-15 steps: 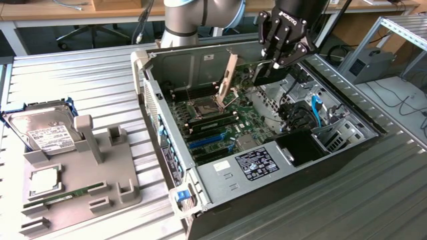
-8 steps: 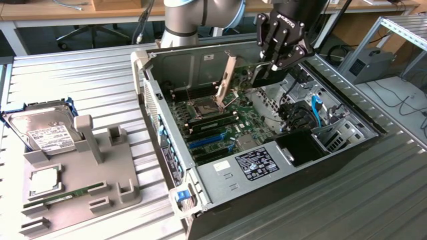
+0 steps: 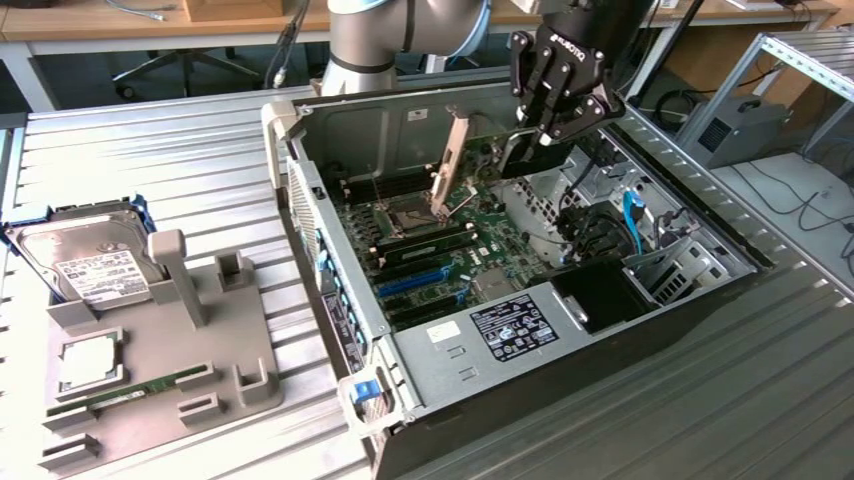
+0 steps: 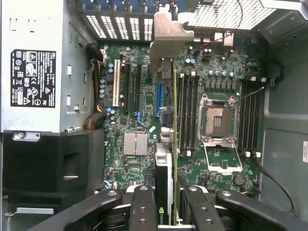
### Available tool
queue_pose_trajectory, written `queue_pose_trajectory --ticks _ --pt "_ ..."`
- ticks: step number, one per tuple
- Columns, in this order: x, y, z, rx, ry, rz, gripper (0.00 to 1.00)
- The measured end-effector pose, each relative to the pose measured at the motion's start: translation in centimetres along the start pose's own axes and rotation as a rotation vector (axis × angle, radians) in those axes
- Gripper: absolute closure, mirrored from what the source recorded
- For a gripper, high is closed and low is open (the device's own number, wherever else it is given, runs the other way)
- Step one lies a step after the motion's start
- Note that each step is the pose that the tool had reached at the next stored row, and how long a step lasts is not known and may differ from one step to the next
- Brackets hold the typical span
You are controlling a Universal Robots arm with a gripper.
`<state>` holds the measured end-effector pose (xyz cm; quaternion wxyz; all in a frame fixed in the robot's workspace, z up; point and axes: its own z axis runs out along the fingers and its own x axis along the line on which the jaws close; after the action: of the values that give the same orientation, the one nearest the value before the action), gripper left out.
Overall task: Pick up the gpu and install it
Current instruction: 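Insert the gpu into the slot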
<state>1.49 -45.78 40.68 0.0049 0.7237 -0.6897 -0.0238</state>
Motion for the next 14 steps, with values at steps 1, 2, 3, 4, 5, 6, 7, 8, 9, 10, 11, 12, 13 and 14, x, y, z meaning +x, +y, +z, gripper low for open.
queue_pose_trajectory --ticks 1,2,3,4,5,6,7,8,9,10,11,12,13,14 --pt "0.0 0.02 0.06 0.0 -0.0001 0.0 0.73" --pt "0.0 0.04 0.12 0.0 -0.0002 0.0 0.73" --pt "0.0 0.07 0.19 0.0 -0.0003 0.0 0.73" --pt "0.0 0.1 0.26 0.0 -0.0003 0.0 0.73" --pt "0.0 0.12 0.32 0.0 -0.0004 0.0 0.73" --pt "0.0 0.17 0.43 0.0001 -0.0005 0.0 0.73" --pt "0.0 0.22 0.51 0.0 -0.0006 0.0 0.73" --pt "0.0 0.26 0.6 0.0001 -0.0006 0.0 0.73" --pt "0.0 0.31 0.68 0.0001 -0.0007 0.0 0.73" --pt "0.0 0.36 0.78 0.0 -0.0007 0.0 0.73" --pt "0.0 0.4 0.87 0.0 -0.0006 0.0 0.73" --pt "0.0 0.44 0.95 0.0 -0.0006 0.0 0.73" --pt "0.0 0.48 1.02 0.0 -0.0006 0.0 0.73" --pt "0.0 0.49 1.06 0.0 -0.0005 0.0 0.73"
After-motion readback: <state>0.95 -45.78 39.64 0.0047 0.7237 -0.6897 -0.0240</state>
